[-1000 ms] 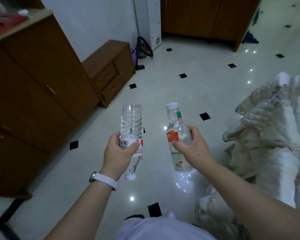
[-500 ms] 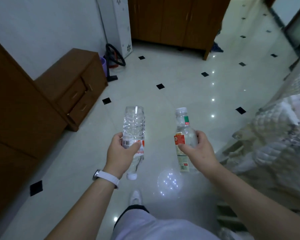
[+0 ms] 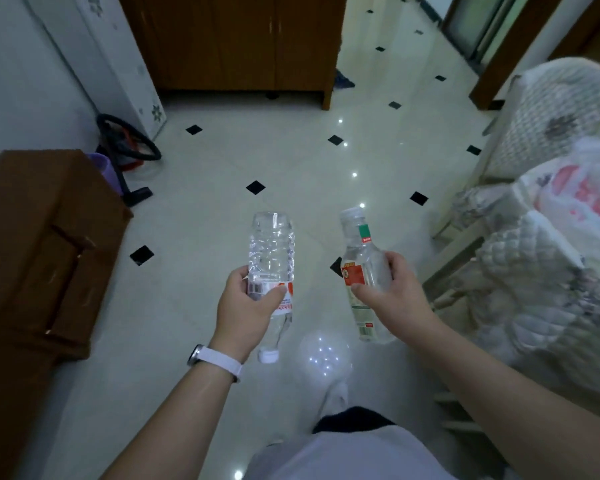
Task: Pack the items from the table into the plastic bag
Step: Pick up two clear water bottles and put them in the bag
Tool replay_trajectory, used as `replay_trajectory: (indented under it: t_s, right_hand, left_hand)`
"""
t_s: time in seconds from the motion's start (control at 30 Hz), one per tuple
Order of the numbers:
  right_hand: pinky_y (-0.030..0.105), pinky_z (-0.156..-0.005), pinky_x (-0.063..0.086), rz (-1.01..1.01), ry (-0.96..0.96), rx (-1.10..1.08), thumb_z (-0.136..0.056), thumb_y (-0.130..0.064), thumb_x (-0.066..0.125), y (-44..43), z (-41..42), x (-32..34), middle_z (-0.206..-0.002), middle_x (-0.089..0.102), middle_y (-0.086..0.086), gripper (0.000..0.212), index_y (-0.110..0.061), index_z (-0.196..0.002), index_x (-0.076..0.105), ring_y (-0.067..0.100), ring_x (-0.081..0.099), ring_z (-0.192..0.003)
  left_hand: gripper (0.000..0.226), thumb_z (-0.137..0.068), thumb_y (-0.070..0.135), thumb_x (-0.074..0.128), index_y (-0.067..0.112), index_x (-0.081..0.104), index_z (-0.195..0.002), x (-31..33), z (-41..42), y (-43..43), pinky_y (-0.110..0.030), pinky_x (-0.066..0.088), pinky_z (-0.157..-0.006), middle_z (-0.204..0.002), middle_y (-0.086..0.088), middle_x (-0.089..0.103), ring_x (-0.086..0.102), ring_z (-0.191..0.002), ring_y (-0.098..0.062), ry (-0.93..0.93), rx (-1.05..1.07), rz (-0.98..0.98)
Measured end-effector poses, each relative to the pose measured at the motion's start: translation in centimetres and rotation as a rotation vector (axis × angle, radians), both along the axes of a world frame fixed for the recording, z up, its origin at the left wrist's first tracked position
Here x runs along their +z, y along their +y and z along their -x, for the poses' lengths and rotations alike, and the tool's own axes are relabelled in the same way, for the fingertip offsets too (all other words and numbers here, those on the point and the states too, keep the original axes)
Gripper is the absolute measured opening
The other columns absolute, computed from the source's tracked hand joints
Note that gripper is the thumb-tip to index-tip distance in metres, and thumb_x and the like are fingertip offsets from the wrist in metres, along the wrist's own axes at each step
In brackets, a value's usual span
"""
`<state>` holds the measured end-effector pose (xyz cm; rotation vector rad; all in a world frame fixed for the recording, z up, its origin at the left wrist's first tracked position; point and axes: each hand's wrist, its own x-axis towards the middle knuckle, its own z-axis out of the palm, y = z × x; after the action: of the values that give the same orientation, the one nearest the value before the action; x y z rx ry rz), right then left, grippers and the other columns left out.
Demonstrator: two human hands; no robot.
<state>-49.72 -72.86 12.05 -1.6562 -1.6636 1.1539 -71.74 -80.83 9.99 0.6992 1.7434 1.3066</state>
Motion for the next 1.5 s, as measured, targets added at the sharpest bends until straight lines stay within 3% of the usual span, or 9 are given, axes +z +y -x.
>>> replay_trajectory:
  t_s: [0.17,0.3,0.47,0.63,0.93,1.13,1.33,1.5]
  right_hand:
    - [0.019,-0.063,0.041,0.031,0.004,-0.108,-0.074,-0.023,0.079,7.0,-1.0,-1.7,-0.094,0.060,-0.015,0.048,-0.025,-0.112,0.050,-0.002,0.058,-0.081]
    - [0.020,-0.064,0.043,0.053,0.047,-0.163,-0.073,-0.023,0.079,14.4,-1.4,-2.9,-0.094,0.063,-0.011,0.048,-0.021,-0.112,0.052,0.004,0.062,-0.083]
    - [0.024,-0.069,0.049,0.042,0.067,-0.200,-0.073,-0.026,0.079,24.2,-2.8,-1.6,-0.094,0.061,-0.011,0.054,-0.024,-0.117,0.048,0.006,0.062,-0.081]
    - [0.024,-0.071,0.046,-0.015,0.068,-0.312,-0.074,-0.031,0.078,32.4,-4.9,1.0,-0.101,0.059,-0.013,0.059,-0.027,-0.124,0.045,0.004,0.060,-0.088]
    - [0.023,-0.070,0.044,0.005,0.044,-0.567,-0.074,-0.028,0.079,42.1,-7.1,-0.1,-0.102,0.059,-0.010,0.059,-0.027,-0.121,0.045,0.005,0.059,-0.089]
    - [0.039,-0.082,0.051,0.022,-0.047,-0.726,-0.072,-0.036,0.078,51.0,-5.5,0.0,-0.099,0.060,-0.010,0.057,-0.027,-0.118,0.046,0.014,0.062,-0.090]
    - [0.018,-0.064,0.040,-0.033,-0.128,-0.859,-0.076,-0.038,0.076,56.6,-5.4,2.5,-0.097,0.055,-0.021,0.057,-0.032,-0.122,0.043,-0.004,0.055,-0.086]
    - [0.023,-0.069,0.044,0.007,-0.108,-1.060,-0.075,-0.036,0.078,57.1,-8.3,2.3,-0.106,0.057,-0.013,0.066,-0.027,-0.131,0.043,0.004,0.058,-0.090]
  left_hand:
    - [0.045,-0.077,0.014,0.079,0.024,0.055,-0.113,-1.0,-0.3,9.3,-0.029,0.056,-0.073,-0.099,0.007,0.070,0.070,-0.083,-0.008,0.020,-0.108,0.038]
    - [0.043,-0.078,0.012,0.078,0.025,0.055,-0.112,-1.3,-0.7,17.5,-0.020,0.053,-0.062,-0.097,0.005,0.071,0.070,-0.078,-0.006,0.030,-0.161,0.064]
    - [0.043,-0.077,0.014,0.079,0.025,0.056,-0.112,0.5,-1.9,28.7,-0.026,0.055,-0.069,-0.099,0.005,0.071,0.071,-0.083,-0.009,0.108,-0.239,0.068]
    - [0.047,-0.077,0.014,0.079,0.020,0.055,-0.118,2.8,-3.9,38.6,-0.030,0.057,-0.074,-0.101,0.005,0.071,0.071,-0.084,-0.009,0.100,-0.330,-0.017]
    - [0.044,-0.079,0.012,0.078,0.021,0.055,-0.115,1.6,-5.9,54.1,-0.020,0.055,-0.062,-0.097,0.004,0.071,0.070,-0.076,-0.004,0.053,-0.547,-0.019]
    - [0.041,-0.078,0.016,0.079,0.025,0.056,-0.112,-0.1,-4.9,66.5,-0.032,0.058,-0.071,-0.097,0.006,0.071,0.071,-0.079,-0.008,0.031,-0.697,-0.002]
    - [0.040,-0.080,0.021,0.078,0.031,0.052,-0.108,0.8,-6.8,77.4,-0.032,0.056,-0.077,-0.100,0.006,0.068,0.069,-0.087,-0.011,0.005,-0.858,-0.029]
    - [0.042,-0.079,0.018,0.078,0.028,0.051,-0.110,1.0,-12.3,81.6,-0.034,0.056,-0.078,-0.101,0.006,0.068,0.069,-0.088,-0.012,-0.025,-1.040,-0.036]
